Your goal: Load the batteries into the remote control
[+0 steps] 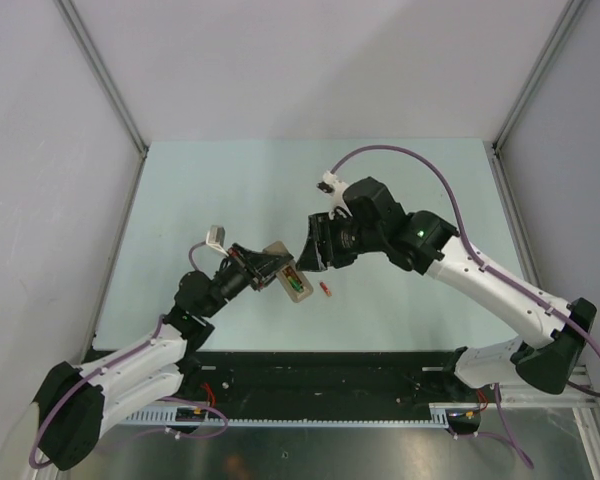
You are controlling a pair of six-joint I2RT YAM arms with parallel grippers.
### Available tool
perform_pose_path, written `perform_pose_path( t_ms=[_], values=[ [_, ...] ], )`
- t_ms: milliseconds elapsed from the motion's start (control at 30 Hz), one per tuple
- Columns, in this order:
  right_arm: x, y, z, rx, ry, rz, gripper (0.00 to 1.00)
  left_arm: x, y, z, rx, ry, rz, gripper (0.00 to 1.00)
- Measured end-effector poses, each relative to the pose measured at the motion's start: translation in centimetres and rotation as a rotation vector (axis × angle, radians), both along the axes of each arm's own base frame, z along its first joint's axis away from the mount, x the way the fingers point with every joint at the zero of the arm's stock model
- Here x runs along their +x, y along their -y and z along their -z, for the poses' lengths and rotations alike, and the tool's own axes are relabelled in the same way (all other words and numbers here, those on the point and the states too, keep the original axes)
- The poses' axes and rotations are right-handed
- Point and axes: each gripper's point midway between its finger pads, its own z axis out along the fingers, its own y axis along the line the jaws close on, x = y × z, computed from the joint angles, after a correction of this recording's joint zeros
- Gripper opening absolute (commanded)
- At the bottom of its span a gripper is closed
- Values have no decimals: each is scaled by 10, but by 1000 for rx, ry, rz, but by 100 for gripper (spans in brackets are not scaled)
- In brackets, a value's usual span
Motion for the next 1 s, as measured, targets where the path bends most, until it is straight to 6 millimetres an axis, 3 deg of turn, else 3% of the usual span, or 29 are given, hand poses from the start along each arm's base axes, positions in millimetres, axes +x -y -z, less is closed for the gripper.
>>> perform_pose_path(
  t_ms=[200, 567, 767, 1000],
  values=[
    [-12, -5, -21, -117, 120, -24, 43, 6, 0, 5, 29, -9, -23, 0],
    [-23, 7, 27, -376, 110, -47, 46, 13, 1, 4, 76, 4, -45, 0],
    [-21, 7, 26, -388, 135, -41, 53, 13, 0, 8, 97, 0, -47, 0],
    [-17, -1, 29, -396, 138, -43, 50, 12, 0, 9, 104, 2, -47, 0]
  ],
)
